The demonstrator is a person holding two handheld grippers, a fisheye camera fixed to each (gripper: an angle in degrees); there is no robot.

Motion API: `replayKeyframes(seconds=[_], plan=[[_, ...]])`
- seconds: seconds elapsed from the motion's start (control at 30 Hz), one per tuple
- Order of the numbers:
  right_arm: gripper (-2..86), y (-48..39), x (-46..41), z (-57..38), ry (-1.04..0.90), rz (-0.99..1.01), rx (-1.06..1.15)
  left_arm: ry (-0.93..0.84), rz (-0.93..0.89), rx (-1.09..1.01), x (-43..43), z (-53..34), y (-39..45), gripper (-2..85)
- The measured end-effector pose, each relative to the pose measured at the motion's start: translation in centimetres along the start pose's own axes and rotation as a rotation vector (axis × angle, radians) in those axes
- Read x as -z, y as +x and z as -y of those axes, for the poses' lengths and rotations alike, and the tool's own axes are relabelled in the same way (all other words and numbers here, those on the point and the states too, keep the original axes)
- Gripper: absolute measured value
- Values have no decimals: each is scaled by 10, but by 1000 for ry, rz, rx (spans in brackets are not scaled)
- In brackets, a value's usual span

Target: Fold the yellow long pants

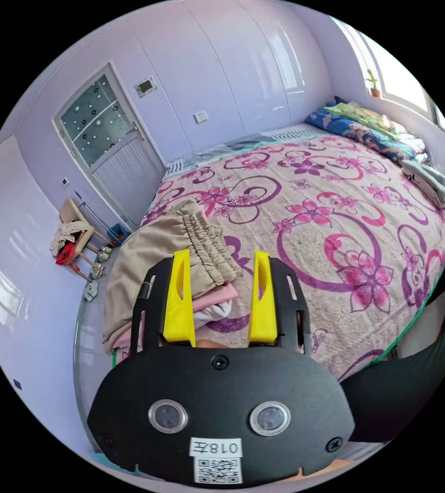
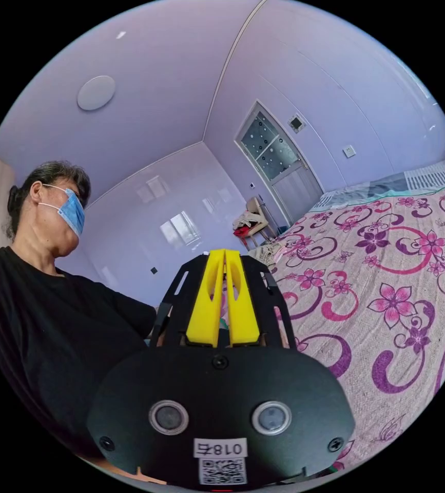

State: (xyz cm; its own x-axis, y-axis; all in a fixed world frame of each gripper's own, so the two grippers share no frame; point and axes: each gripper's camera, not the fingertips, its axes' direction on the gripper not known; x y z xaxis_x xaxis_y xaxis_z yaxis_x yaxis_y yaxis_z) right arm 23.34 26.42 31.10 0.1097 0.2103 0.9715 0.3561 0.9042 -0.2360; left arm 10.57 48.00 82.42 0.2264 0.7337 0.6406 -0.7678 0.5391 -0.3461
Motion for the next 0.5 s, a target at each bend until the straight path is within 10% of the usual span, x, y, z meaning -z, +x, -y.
replayKeyframes(seconds=[0.5], plan=[[-4,36,12,32,-16,-102,-106,-189,-313,96,-183,-40,-62,63]])
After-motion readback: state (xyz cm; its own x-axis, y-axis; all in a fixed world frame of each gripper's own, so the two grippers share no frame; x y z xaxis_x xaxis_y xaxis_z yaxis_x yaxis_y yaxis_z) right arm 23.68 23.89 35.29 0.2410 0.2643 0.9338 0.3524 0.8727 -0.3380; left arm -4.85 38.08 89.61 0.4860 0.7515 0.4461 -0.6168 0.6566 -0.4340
